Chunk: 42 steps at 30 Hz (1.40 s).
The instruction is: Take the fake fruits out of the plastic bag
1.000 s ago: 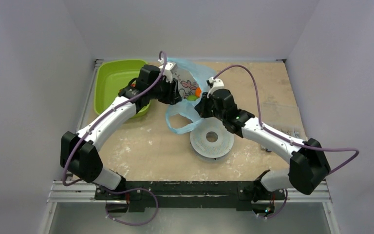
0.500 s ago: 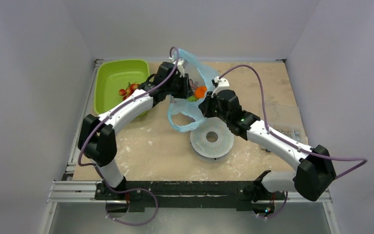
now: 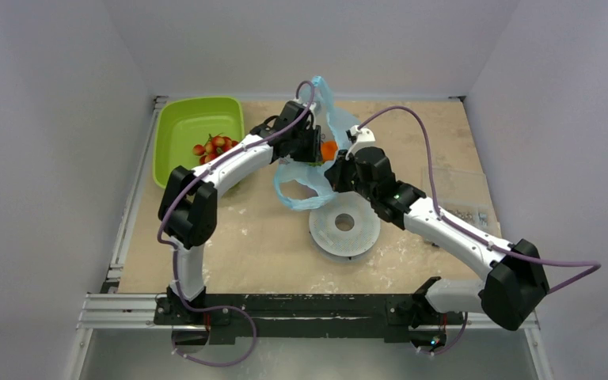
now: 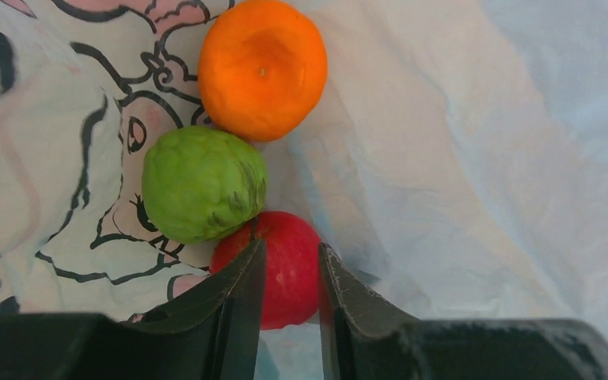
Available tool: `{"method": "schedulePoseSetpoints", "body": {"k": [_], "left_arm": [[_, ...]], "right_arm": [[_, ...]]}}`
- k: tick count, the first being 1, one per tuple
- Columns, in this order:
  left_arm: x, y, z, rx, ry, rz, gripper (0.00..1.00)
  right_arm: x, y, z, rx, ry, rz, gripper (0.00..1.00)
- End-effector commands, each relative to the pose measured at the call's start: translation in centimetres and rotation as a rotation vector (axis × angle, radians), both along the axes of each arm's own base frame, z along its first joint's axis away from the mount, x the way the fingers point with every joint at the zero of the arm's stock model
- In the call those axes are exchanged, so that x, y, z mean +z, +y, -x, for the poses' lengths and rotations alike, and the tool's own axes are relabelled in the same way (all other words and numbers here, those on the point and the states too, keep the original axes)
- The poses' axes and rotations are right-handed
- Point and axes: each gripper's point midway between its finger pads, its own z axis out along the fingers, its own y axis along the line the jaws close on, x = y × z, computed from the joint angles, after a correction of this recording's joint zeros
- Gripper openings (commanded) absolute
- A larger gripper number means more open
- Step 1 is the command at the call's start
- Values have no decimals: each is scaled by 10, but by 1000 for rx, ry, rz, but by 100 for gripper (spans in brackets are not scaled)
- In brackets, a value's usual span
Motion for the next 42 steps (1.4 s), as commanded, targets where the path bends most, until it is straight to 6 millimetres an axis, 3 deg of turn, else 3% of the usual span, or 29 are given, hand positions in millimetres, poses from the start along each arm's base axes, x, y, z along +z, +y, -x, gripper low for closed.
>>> {"method": "schedulePoseSetpoints", "body": {"k": [1,8,15,29,31,37,42], "left_arm": [[-2,-10,5,-52,11,-29,33],[-30,-16,27,-167,95,-103,45],[-46,-6,54,-242,146,-151,56],[-84,-4,68,-256,221,-222,68],[-90,-3,69,-256,234,-226,76],[-96,-6,67,-249,237,-222,75],[-81,-7,61,-246,191,-212,64]], "right_arm": [[15,-7,2,-18,-40,-16,0],[10,-11,5,-22,-32,-8,0],[6,-10,5,-17,-25,-5,0],[0,-9,6,-15,-15,-1,0],[0,-10,5,-18,-17,-1,0],[-3,-9,5,-15,-15,3,0],[-1,-9,5,-14,-18,-1,0]]}}
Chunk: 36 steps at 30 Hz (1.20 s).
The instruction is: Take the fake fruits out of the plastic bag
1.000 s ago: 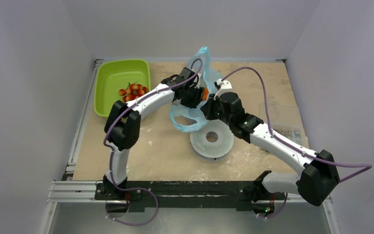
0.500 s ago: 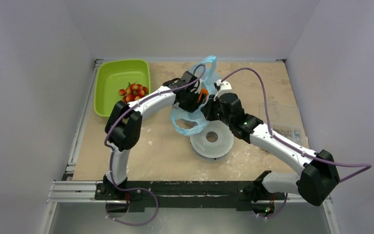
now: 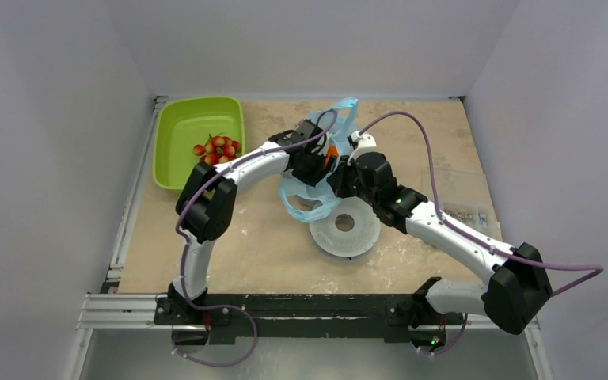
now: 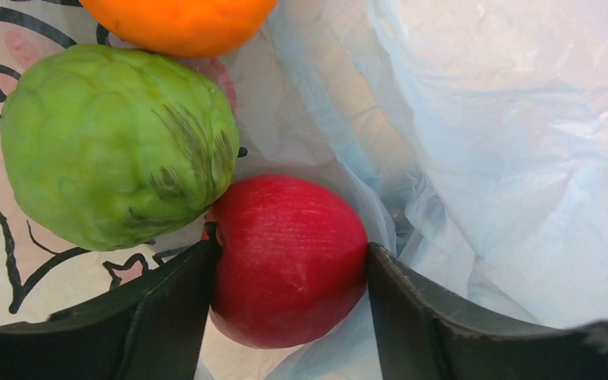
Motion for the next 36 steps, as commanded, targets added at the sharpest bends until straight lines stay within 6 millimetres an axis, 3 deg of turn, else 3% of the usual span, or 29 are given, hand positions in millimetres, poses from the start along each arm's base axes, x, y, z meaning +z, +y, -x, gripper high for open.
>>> {"method": "schedulePoseSetpoints", "body": {"k": [1,9,15,28,36], "left_arm": [[9,-1,4,-17,-17,-3,60],[75,8,-6,20,-172,30,30],[123,15,-9,41,-277,72,19],[207,26,13,30,-406,214,12],[244,67,20,45,-464,222,0]], "right_arm": [[11,-1,-5,-14,-40,-18,0],[8,0,-5,-13,-37,-22,0],[5,1,-5,-7,-30,-24,0],[-5,2,-7,-13,-14,-11,0],[-9,4,-9,-8,-4,-7,0]]}}
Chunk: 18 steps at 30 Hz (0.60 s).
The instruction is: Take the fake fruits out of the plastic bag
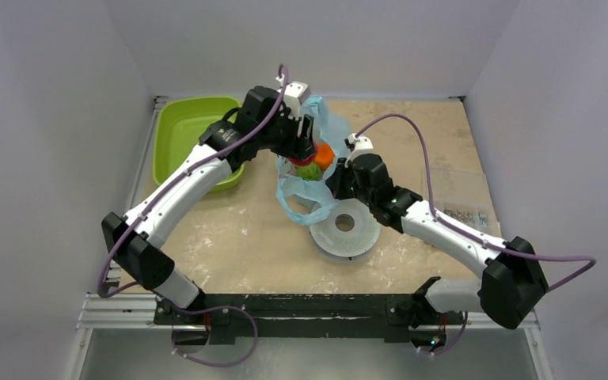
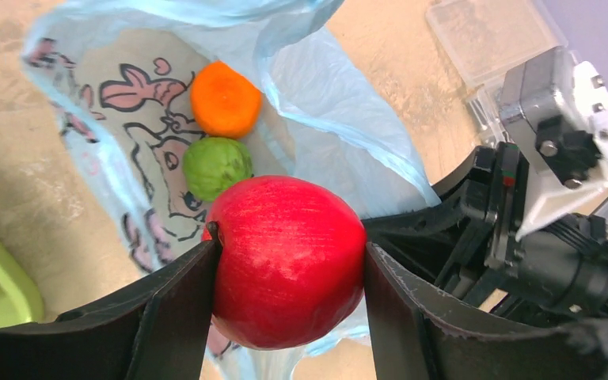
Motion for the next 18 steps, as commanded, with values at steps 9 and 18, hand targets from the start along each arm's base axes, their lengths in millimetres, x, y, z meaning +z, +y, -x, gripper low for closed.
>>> {"method": "schedulePoseSetpoints", "body": {"k": [9,18], "left_arm": [[42,115,-9,139,-117,-91,0],[-10,236,-41,582,-132,-391,0]], "right_arm": [[10,1,-8,-15,-32,-14,0],[11,3,-10,-15,-22,-11,0]]}}
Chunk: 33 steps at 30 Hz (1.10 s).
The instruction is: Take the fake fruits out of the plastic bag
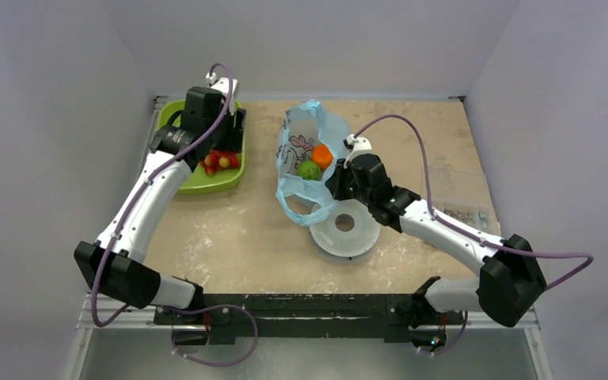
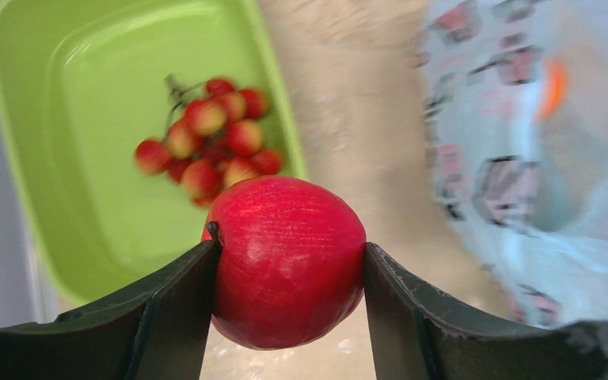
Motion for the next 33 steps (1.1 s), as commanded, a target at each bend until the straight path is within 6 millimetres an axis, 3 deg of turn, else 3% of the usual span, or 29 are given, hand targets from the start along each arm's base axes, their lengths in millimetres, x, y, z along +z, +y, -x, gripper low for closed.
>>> {"method": "schedulePoseSetpoints", "body": {"k": [1,4,7,17,18,23,30,33], "left_arm": [[-24,68,-14,259,-43,-148,0],[-59,97,-19,362,42,-206,0],[-66,122,-29,464,90,-246,0],[-132,147,-47,498,373,-79,0],[-136,157,-45,516,410,-65,0],[-142,163,-43,535,408,-93,0],[-169,180,-45,572,479,-101,1],[-175,182,-44,577,499,-92,16]], "right_arm": [[20,2,-11,-20,-42,-20,0],[23,3,-13,-21,-47,-16,0],[23,4,-15,-23,-46,-11,0],[16,7,-16,-1,-30,17,0],[14,9,-15,8,-25,12,0],[13,10,-14,8,-18,1,0],[17,8,-11,1,-26,-17,0],[17,7,-11,1,-24,-16,0]]}}
